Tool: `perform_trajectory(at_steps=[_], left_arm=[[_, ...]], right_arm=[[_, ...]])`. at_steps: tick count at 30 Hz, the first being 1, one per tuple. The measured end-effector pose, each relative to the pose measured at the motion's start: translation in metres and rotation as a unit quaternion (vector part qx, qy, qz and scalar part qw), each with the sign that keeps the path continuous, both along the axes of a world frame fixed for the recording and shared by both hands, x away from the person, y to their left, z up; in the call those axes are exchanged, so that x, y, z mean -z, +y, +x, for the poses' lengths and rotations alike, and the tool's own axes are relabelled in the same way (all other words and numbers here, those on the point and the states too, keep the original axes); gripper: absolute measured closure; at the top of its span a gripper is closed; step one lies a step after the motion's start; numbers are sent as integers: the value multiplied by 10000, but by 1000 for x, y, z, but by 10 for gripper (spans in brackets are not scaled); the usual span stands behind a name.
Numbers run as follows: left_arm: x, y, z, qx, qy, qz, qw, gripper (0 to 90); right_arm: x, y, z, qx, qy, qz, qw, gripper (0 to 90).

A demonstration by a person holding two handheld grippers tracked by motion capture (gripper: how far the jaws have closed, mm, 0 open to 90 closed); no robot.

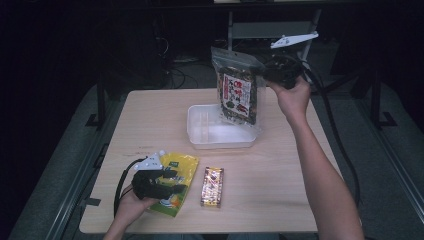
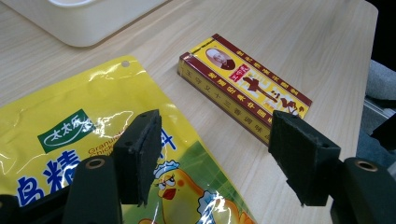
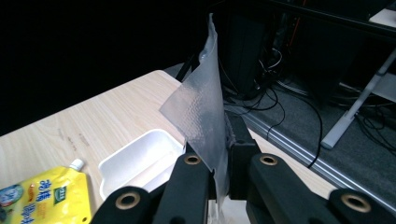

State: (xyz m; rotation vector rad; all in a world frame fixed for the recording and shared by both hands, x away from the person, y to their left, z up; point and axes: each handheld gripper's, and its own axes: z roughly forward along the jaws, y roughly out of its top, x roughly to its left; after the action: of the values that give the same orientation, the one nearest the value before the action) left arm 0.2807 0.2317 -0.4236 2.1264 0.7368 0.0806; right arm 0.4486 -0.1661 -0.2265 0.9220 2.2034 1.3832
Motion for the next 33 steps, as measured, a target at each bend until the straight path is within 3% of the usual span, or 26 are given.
perform_trajectory(at_steps=[9, 18, 21, 26, 33], left_arm=[[1, 4, 0, -69, 30, -40, 10000, 339], [1, 5, 1, -62, 52, -79, 9999, 339], [1, 5, 1, -60, 55, -106, 9999, 339], [2, 6, 2, -68, 61, -115, 9999, 339], [3, 7, 2, -89, 89, -121, 9998, 339]], right_arm=[[23, 17, 18, -25, -20, -64, 10000, 877], [43, 20, 22, -215, -161, 61, 9996, 877], [55, 17, 22, -316, -214, 71, 9992, 877], [62, 12, 22, -407, -217, 135, 9988, 875], [74, -4, 22, -471, 19, 428, 9980, 860]])
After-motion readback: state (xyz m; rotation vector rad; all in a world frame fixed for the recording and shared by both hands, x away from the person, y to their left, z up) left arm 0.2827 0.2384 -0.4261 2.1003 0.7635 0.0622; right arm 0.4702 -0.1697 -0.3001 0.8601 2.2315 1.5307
